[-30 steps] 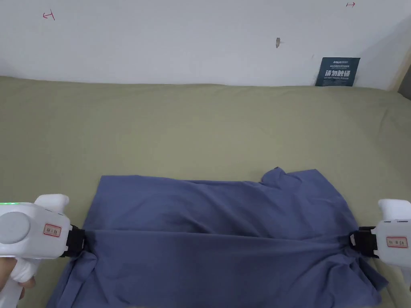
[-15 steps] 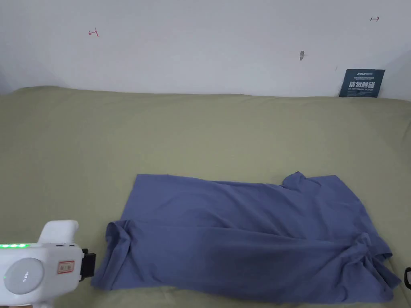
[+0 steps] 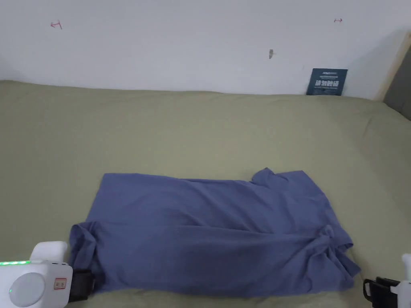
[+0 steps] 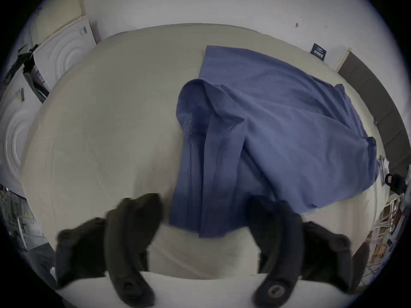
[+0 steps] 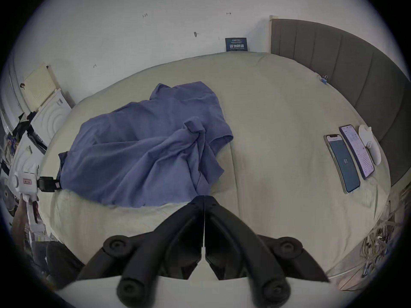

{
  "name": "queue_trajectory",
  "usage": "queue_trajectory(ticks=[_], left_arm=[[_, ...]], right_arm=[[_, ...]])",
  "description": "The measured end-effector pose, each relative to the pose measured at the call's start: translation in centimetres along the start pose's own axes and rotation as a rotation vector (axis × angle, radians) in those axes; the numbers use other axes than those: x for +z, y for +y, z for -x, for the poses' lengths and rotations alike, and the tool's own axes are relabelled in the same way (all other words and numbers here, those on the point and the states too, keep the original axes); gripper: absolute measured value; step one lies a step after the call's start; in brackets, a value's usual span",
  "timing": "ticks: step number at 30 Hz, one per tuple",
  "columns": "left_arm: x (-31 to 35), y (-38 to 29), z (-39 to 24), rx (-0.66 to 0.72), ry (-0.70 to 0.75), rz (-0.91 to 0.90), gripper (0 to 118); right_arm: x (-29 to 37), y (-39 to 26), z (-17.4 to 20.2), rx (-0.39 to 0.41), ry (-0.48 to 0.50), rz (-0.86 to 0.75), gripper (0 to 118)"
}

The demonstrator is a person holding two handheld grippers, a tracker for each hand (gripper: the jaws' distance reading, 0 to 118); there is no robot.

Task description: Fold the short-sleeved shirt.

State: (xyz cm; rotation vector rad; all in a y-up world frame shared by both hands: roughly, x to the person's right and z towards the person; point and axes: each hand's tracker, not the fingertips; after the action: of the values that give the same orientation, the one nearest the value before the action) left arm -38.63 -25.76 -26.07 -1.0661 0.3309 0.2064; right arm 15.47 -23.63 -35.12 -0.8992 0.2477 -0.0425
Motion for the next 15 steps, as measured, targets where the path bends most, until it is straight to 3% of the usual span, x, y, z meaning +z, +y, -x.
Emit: queue_trajectory(ticks=[1,2,3,4,5,7,9,13,15], left_arm=[[0.9,0.1,-0.1,-0.008,-0.010,-0.005,75],[-2.7,0.3,2.0,-0.032,-0.046,-0.002,63],[-3.1,0.5,2.6,-0.048,-0.063,-0.002,29],[-3.1,0.7,3.0,-0.037,-0.066,-0.017,3],[-3.2,1.0,3.5,-0.024,-0.071,-0.016,3],[-2.8,0.7,2.4,-0.019,-0.075,-0.002,3],[-3.0,0.7,2.7,0.007,-0.092,0.011,3],[-4.2,1.2,3.5,0.002,-0.090,0.010,3],[-3.2,0.4,2.1,0.002,-0.091,0.009,4]], right_arm=[[-0.2,0.0,-0.1,-0.001,-0.001,0.004,4],[-0.3,0.0,-0.1,-0.002,0.002,0.007,4],[-0.6,0.1,-0.2,-0.004,0.004,0.009,4],[-0.7,0.1,-0.2,-0.006,0.007,0.010,5],[-0.9,0.1,-0.2,-0.007,0.010,0.010,13],[-1.4,0.2,0.0,-0.014,0.014,0.011,74],[-2.0,0.4,0.2,-0.032,0.068,0.031,79],[-4.8,1.6,0.7,-0.050,0.059,0.064,79],[-6.2,2.2,0.3,-0.101,0.056,0.091,76]])
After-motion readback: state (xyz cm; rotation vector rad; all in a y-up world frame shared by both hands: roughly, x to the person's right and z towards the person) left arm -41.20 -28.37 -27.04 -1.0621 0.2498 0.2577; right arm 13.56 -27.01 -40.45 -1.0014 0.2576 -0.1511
